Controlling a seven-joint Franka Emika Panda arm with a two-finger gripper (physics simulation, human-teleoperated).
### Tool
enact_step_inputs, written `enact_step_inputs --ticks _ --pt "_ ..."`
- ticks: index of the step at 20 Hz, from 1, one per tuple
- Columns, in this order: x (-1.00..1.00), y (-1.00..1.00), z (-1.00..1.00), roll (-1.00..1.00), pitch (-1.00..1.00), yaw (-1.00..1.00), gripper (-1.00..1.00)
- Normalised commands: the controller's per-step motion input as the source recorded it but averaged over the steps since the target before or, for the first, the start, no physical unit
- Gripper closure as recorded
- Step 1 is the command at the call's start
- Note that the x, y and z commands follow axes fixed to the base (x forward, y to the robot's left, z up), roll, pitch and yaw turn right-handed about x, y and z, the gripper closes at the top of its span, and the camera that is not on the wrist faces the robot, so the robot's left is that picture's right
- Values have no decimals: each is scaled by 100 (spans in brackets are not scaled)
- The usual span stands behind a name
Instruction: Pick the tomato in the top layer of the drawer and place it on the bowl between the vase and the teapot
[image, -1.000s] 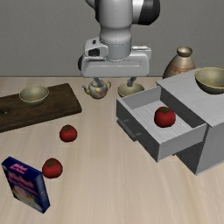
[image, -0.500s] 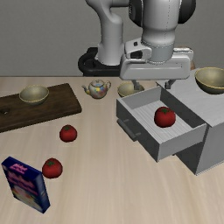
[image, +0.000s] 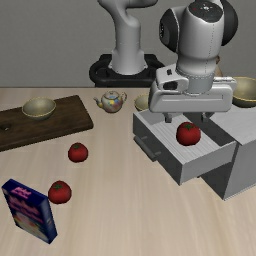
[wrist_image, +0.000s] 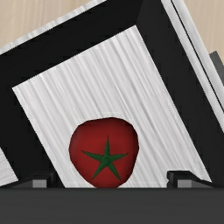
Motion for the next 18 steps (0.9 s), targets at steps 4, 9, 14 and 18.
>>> enact_step_inputs --ticks 4,9,14,18 --pt "0 0 -100 0 0 0 -100" --pt "0 0 -20 0 0 0 100" --pt "0 0 0 0 0 0 100" --pt "0 0 0 0 0 0 100"
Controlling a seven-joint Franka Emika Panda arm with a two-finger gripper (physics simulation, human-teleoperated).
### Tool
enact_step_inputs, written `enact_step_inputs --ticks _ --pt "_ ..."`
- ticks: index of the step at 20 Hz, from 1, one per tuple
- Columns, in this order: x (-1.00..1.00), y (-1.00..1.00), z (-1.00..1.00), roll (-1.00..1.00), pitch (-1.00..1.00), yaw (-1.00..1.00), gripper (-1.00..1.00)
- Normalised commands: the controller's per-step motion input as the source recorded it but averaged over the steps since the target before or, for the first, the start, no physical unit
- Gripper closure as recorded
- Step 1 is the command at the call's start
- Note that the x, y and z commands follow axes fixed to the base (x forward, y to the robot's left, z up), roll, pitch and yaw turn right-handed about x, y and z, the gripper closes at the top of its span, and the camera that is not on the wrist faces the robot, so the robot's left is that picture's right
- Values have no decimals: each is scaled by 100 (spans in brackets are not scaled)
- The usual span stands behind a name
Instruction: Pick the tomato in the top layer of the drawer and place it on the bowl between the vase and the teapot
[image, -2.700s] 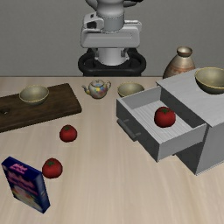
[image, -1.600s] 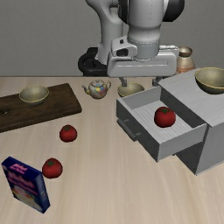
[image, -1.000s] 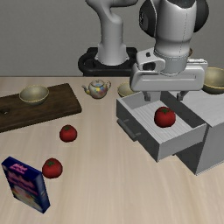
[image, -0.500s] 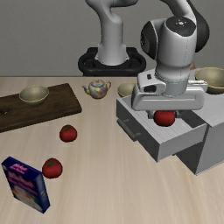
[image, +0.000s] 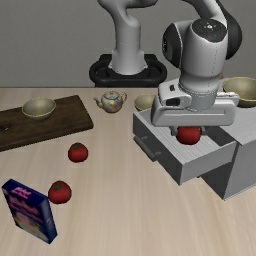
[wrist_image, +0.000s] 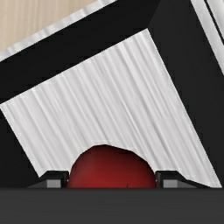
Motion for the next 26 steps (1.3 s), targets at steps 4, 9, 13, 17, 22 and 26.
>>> enact_step_inputs --ticks 4,9,13,17,22,26 --pt "0 0 100 0 0 0 100" --pt "-40 0 60 0 0 0 100" --pt "-100 0 0 0 0 0 100" --pt "-100 0 0 0 0 0 100" --pt "-100 0 0 0 0 0 100" --pt "-100 0 0 0 0 0 100"
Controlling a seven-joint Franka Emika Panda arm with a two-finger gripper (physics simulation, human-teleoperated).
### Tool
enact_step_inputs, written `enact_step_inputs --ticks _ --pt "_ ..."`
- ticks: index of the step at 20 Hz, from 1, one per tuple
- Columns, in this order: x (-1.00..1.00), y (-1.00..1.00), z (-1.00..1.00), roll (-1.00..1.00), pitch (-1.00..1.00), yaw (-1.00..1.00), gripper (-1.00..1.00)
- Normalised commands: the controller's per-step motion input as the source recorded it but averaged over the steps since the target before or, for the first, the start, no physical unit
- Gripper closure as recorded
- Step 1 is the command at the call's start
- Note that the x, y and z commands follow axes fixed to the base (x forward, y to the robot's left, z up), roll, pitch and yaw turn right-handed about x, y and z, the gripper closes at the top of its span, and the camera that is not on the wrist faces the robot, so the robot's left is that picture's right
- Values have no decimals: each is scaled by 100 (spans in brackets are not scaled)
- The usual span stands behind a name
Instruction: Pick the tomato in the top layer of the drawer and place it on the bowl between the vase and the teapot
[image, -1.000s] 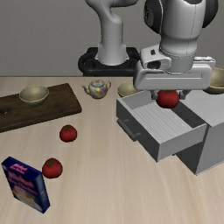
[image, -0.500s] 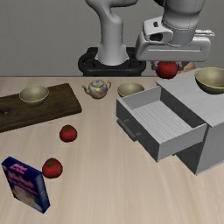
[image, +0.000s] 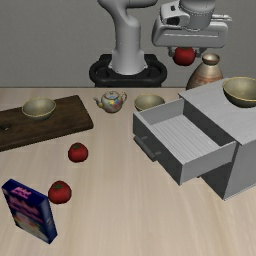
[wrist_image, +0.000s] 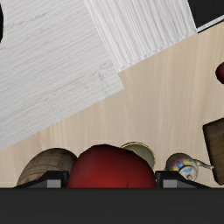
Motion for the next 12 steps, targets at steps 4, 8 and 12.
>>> enact_step_inputs --ticks 4,8,12 --pt "-100 0 0 0 0 0 100" --pt "-50 -50 0 0 0 0 100" --pt "0 -25 -75 0 0 0 100"
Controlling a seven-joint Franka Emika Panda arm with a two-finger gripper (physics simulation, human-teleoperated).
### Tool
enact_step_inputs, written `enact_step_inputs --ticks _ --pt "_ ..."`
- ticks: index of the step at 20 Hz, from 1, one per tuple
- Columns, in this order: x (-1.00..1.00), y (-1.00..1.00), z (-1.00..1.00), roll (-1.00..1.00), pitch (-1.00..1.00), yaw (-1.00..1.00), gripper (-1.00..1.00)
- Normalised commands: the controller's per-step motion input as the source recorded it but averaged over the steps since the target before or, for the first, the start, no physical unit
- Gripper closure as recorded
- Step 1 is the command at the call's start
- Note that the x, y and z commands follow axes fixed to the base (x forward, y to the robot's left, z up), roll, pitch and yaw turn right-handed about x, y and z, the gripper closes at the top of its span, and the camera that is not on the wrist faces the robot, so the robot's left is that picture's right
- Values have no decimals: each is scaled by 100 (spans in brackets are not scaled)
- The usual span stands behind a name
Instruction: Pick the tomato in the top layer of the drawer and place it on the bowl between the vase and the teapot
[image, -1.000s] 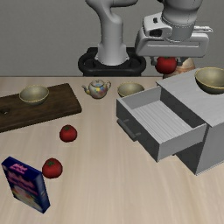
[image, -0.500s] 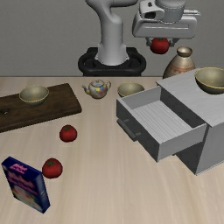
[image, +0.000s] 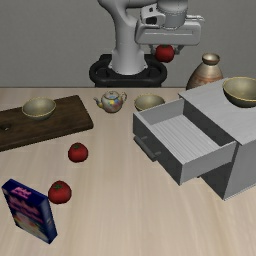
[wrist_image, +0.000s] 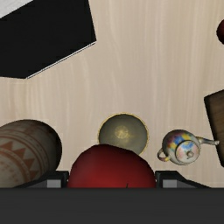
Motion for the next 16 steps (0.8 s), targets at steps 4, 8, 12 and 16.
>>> enact_step_inputs --ticks 4,8,12,16 --pt "0 0 -100 0 0 0 100" --pt "0 0 -100 0 0 0 100" --pt "-50 0 -50 0 0 0 100" --pt "-25 -25 0 0 0 0 100"
